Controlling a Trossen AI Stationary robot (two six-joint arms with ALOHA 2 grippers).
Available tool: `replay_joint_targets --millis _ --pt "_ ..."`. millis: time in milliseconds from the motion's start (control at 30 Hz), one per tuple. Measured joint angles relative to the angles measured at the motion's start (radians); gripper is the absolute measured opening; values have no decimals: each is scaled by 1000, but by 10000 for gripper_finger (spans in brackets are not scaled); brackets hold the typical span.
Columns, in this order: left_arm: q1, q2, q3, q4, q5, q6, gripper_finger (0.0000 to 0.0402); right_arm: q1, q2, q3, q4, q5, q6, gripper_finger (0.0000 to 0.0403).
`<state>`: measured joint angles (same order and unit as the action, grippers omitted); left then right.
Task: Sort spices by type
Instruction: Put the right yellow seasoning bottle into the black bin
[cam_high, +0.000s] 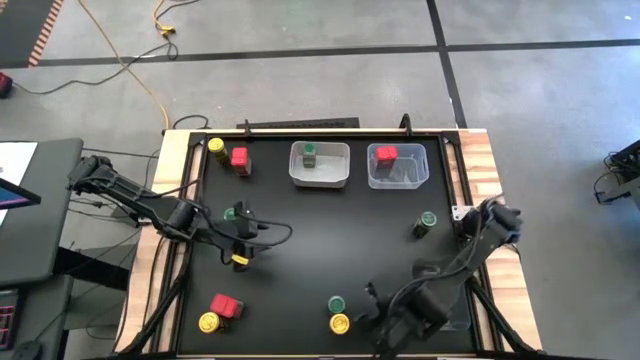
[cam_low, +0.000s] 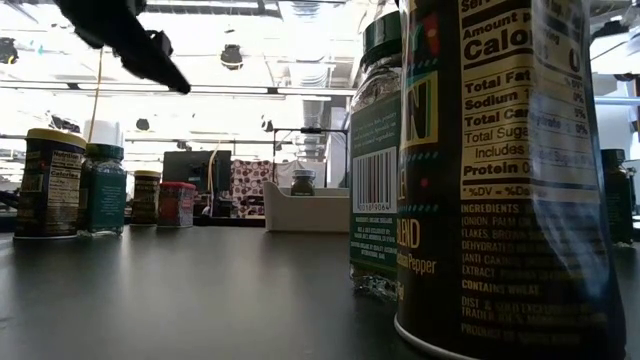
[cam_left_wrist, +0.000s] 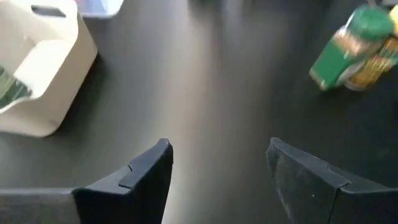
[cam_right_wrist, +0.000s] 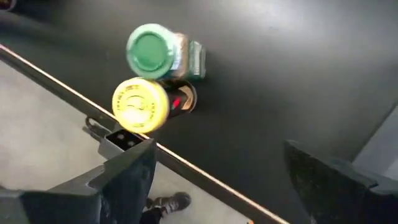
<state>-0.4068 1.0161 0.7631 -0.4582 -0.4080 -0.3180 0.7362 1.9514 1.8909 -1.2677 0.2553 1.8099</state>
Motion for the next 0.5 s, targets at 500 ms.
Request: replay_joint_targets --millis 500 --pt "0 0 0 -61 6 62 250 -58 316 421 -111 -10 -3 372"
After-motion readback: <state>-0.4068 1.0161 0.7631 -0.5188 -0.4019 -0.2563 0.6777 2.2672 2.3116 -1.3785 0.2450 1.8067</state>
